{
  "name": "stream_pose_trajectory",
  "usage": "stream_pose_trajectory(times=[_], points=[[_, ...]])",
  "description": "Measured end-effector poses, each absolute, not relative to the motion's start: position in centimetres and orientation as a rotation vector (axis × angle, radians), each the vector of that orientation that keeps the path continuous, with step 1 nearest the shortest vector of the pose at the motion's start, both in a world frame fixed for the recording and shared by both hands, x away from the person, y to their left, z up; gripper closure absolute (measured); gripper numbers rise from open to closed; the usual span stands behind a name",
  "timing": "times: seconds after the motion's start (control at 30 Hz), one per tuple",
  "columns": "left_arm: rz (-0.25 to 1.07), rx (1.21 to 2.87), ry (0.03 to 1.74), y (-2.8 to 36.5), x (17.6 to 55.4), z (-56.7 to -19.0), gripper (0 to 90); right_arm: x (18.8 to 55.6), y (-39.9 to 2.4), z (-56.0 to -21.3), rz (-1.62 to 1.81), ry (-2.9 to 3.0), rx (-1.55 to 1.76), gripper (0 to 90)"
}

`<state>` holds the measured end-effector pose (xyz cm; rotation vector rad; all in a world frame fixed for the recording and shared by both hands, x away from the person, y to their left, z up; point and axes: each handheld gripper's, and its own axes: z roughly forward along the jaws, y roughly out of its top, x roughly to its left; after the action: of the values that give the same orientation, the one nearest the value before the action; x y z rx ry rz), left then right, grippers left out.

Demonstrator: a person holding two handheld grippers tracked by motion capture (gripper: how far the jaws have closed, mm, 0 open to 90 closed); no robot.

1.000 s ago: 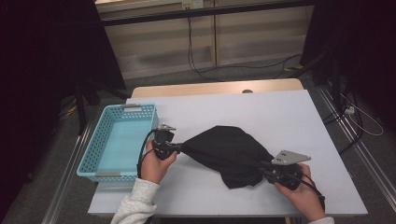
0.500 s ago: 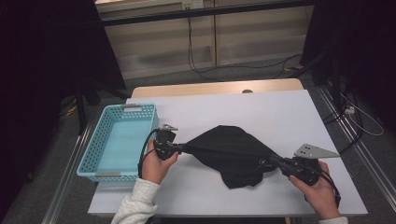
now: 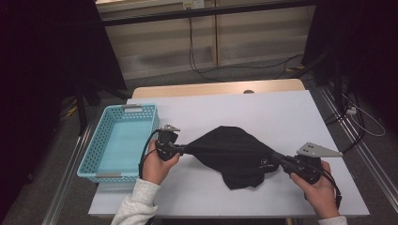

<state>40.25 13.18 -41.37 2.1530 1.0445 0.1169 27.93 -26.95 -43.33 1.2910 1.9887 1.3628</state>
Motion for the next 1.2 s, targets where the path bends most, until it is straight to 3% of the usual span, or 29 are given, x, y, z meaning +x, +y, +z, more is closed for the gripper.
stream_pose_trajectory(times=[0.67,1.2], points=[[0.086,2.168,1.058,14.0,40.3,-40.1,88.0,28.7,-26.3,-42.7,1.356,1.980,1.256,86.2],[0.095,2.246,1.003,13.6,41.8,-35.9,88.1,30.4,-26.4,-38.9,1.357,1.957,1.182,86.3]])
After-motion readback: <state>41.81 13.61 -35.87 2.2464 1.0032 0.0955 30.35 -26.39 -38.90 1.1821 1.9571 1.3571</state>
